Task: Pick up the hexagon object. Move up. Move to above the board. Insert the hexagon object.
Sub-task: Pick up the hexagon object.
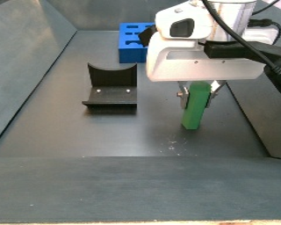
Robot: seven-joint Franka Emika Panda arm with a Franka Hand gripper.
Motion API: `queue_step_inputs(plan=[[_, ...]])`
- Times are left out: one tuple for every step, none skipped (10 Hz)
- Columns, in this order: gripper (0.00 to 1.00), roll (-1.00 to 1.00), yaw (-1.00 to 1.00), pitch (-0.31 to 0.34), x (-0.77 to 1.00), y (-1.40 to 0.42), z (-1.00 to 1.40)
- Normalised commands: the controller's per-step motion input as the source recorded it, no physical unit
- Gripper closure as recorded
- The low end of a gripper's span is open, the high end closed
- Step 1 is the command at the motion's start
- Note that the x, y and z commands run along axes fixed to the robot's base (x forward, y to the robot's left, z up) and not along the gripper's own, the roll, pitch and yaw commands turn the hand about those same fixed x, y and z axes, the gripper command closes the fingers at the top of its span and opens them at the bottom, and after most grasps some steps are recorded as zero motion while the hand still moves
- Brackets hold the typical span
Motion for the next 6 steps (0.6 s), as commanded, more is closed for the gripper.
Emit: queue_step_inputs(plan=[[1.0, 0.0, 0.0, 0.0, 0.0, 0.0, 0.0], [1.0, 0.0, 0.0, 0.0, 0.0, 0.0, 0.0], [1.0, 0.0, 0.0, 0.0, 0.0, 0.0, 0.0], [1.0, 0.0, 0.0, 0.0, 0.0, 0.0, 0.0], [1.0, 0.0, 0.0, 0.0, 0.0, 0.0, 0.0], [1.0, 0.0, 0.0, 0.0, 0.0, 0.0, 0.0]])
